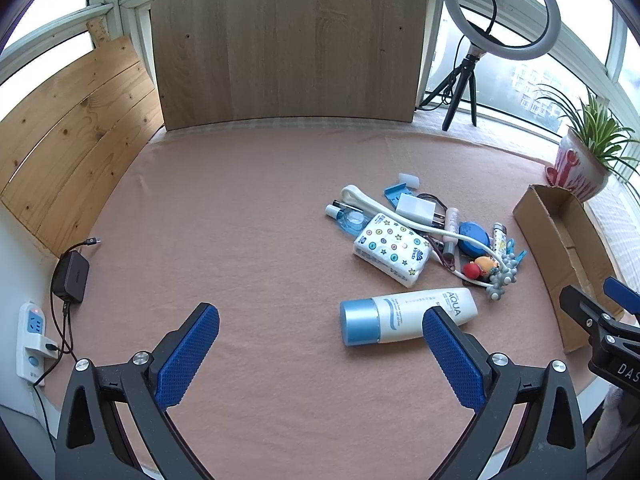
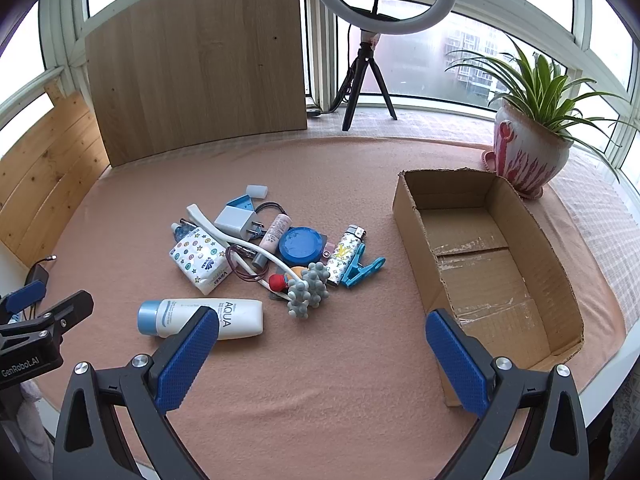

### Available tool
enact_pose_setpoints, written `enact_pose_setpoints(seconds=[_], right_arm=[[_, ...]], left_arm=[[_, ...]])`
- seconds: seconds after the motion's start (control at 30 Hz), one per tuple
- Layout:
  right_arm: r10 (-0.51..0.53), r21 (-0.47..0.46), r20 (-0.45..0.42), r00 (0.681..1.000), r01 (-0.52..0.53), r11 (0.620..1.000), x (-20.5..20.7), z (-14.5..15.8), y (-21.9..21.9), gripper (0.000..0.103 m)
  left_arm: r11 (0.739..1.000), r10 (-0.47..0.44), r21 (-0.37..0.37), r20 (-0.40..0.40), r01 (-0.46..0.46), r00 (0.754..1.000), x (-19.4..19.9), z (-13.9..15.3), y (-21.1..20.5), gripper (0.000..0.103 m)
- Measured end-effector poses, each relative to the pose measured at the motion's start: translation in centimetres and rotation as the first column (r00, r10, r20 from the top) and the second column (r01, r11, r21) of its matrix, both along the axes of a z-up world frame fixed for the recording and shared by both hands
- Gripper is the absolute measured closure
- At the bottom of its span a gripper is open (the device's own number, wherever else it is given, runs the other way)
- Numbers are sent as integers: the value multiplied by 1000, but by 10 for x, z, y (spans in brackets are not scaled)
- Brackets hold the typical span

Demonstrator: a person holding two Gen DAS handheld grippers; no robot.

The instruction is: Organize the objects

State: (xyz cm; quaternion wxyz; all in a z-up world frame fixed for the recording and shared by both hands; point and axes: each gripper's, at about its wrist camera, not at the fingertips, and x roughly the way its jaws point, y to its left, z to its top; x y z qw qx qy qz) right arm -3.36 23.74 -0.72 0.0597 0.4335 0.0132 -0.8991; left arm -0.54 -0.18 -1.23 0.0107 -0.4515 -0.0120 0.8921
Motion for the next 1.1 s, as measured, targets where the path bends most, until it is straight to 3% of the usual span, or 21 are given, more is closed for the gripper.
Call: enact_pose_setpoints(seconds=[1.1], right_arm=[[-1, 7, 25, 1000, 1, 1000, -10, -6, 0, 1]], left_arm=[[1000, -20, 2, 21, 20, 1000, -16, -8, 4, 0]])
